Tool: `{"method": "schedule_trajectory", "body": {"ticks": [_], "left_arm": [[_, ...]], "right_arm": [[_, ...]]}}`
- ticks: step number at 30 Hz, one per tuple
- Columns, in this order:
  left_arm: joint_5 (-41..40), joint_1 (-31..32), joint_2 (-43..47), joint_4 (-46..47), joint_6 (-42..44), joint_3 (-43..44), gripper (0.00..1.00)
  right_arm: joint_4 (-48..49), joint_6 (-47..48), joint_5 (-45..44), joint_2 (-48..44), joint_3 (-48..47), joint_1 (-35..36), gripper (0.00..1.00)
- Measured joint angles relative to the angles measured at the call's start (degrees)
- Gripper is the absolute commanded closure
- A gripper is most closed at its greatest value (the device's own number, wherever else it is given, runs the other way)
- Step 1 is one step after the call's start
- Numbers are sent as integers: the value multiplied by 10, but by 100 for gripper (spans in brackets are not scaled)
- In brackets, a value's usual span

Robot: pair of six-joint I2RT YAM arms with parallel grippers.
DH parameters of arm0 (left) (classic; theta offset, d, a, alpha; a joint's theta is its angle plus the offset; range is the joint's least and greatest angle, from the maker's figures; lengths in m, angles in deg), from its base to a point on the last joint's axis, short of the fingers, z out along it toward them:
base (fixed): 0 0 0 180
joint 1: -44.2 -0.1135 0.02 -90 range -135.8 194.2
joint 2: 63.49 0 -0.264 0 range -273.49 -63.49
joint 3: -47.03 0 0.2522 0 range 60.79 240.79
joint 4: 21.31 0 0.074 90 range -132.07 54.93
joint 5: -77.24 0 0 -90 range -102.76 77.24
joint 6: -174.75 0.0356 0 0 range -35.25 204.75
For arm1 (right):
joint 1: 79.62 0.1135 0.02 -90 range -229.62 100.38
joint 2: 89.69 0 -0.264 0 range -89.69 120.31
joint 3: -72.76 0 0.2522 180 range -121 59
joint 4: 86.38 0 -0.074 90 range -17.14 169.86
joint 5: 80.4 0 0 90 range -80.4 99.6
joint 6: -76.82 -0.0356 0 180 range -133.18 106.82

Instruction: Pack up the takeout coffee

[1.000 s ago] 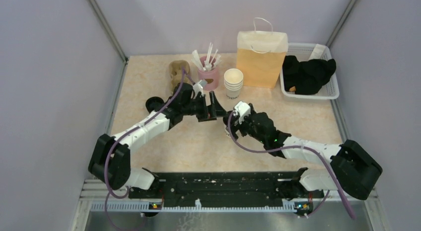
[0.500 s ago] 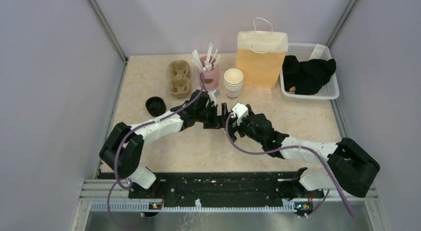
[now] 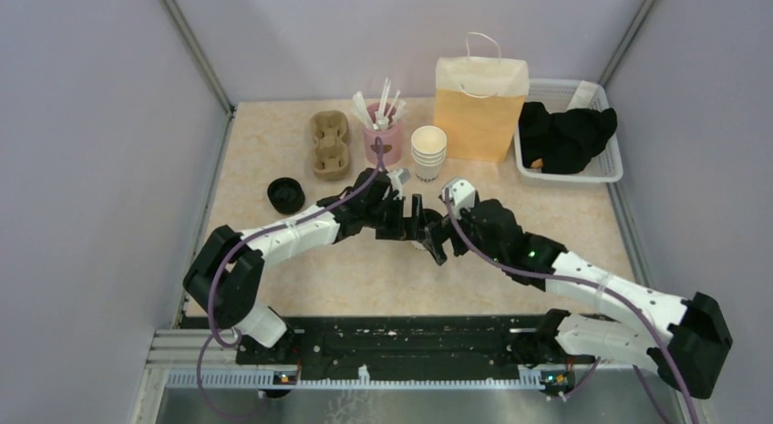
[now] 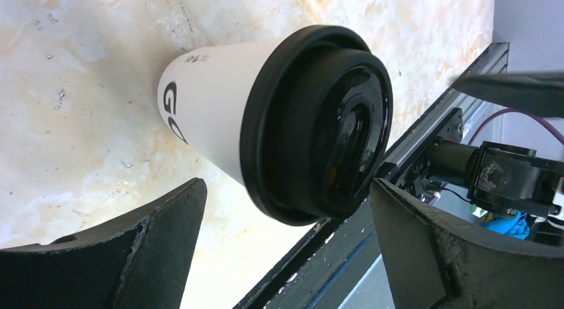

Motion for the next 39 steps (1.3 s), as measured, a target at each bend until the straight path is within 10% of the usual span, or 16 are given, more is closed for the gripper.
{"method": "schedule_trajectory", "body": {"ticks": [16,39], "left_arm": [[-3,-1,3,-179,17,148,2],[-213,-134,241,-467,10,175,2]], "right_arm": [[-410,-193,-23,32,-261,-7,4],[-450,-110,-2,337,-471,-18,9]]}}
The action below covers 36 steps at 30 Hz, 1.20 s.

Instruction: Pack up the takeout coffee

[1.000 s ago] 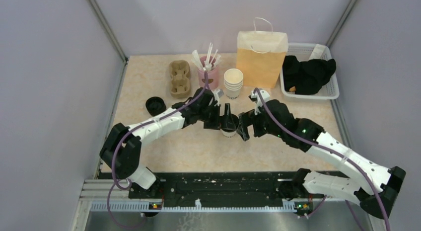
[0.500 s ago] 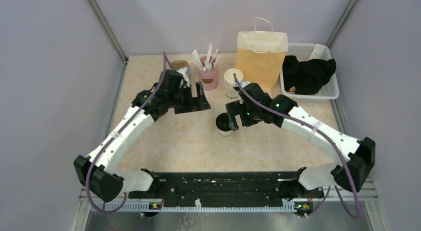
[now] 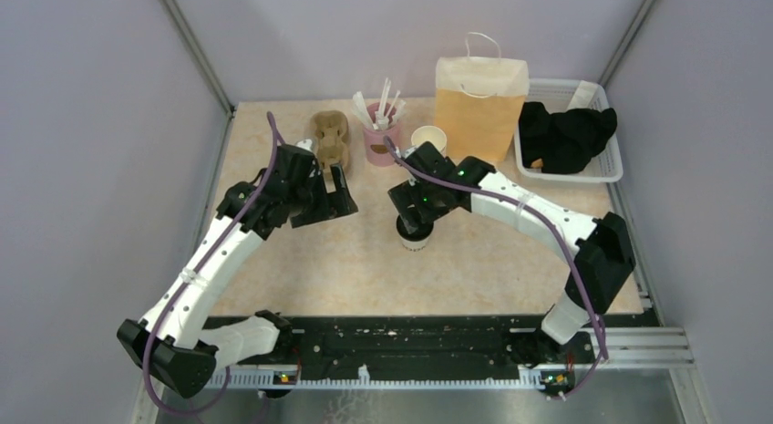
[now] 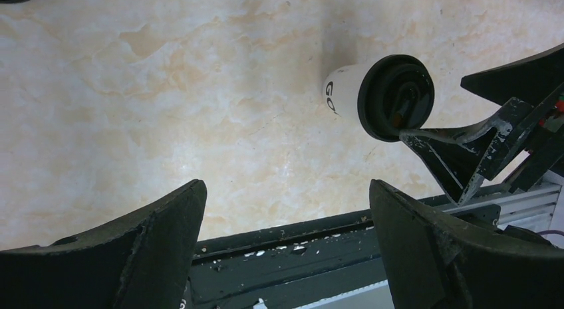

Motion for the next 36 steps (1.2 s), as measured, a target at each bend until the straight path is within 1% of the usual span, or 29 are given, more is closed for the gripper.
{"method": "schedule_trajectory", "body": {"ticks": [3,12,18,25,28,31,33,36], "left_arm": [[-2,0,4,-4,-2,-6,2],[-1,-2,7,-4,-4,-11,2],[4,-2,7,-4,-6,-11,2],[9,-4,7,-4,-6,-11,2],[12,-5,7,-4,-6,-11,2],[15,-6,7,-4,-6,-11,2],[17,-6,7,-4,-6,-11,2],[21,-7,7,-3,-6,-11,2]], "right_arm": [[0,11,-2,19,-14,7,9],[-1,37,-28,66,-47,19,14],[-1,39,-32,77,-47,27,20],[-5,36,-47,81,-47,35,31],[-7,23,-66,80,-47,35,32],[-8,5,-82,73,-39,20,31],[-9,-4,-94,59,-23,-5,30],[-3,-13,-112,30,11,-80,28]]}}
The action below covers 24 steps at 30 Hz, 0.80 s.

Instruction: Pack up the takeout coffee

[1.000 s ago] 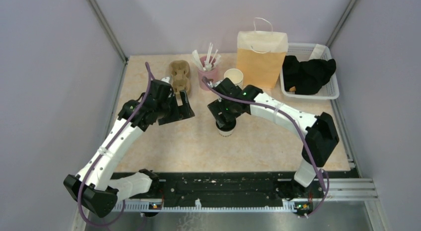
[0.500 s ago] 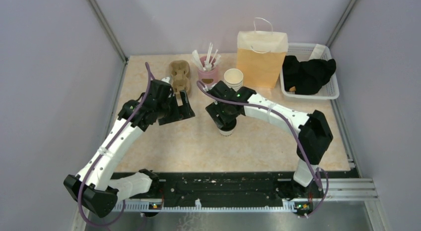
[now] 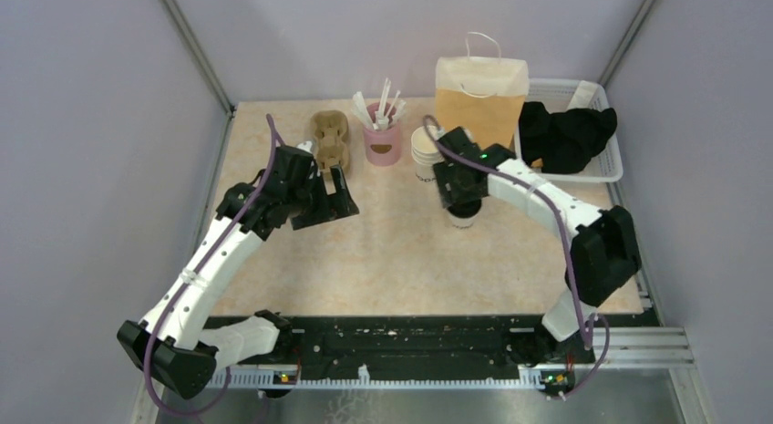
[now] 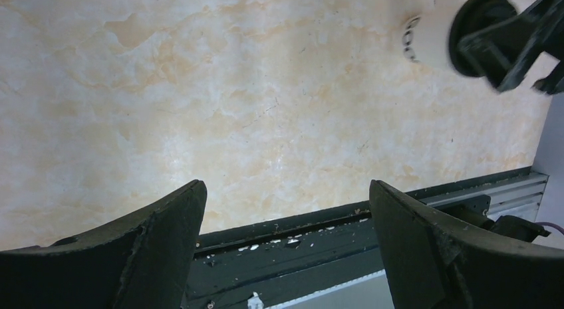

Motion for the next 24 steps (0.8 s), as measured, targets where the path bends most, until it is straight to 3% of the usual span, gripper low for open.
{"method": "schedule_trajectory", "body": {"ticks": [4,10,17,24], "left_arm": [[9,-1,-7,0,3,2,2],[20,-2,-34,0,9,22,2],[31,-3,-46,1,17,40,2],[42,-3,-47,2,22,46,2]], "right_arm": [[19,-6,-32,-34,43,-130,26],[44,-3,-50,-63,80,-257,20],[50,2,-45,-71,90,-266,6],[41,5,-46,-89,90,-266,4]]}}
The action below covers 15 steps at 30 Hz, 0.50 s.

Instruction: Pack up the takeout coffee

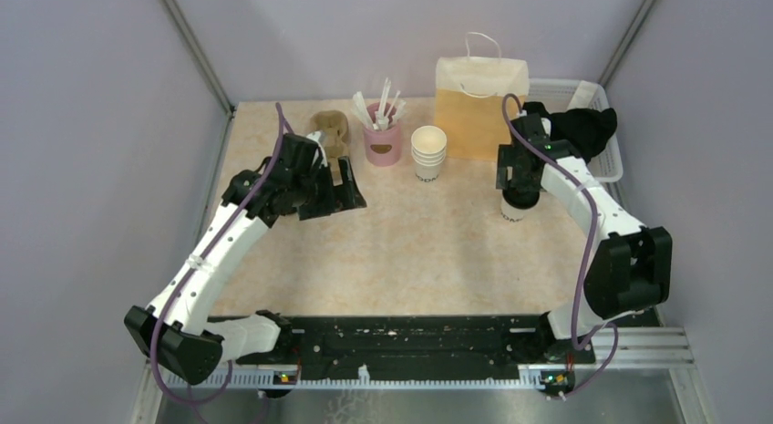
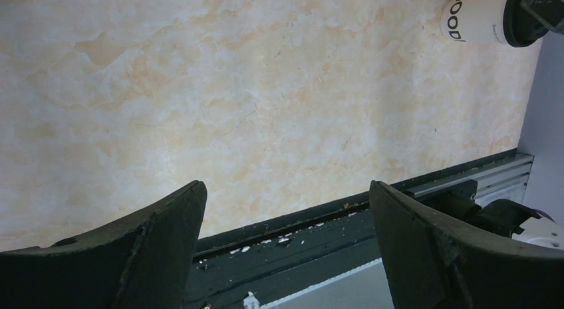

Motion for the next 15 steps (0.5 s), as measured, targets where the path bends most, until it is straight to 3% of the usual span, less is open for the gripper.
{"method": "schedule_trajectory", "body": {"ticks": [8,15], "left_arm": [[10,-2,-9,0,3,8,2],[16,-3,-16,4,13,20,2]], "right_arm": [[-29,21,17,-3,-33,5,4],[-25,37,69,26,-190,91,6]]}}
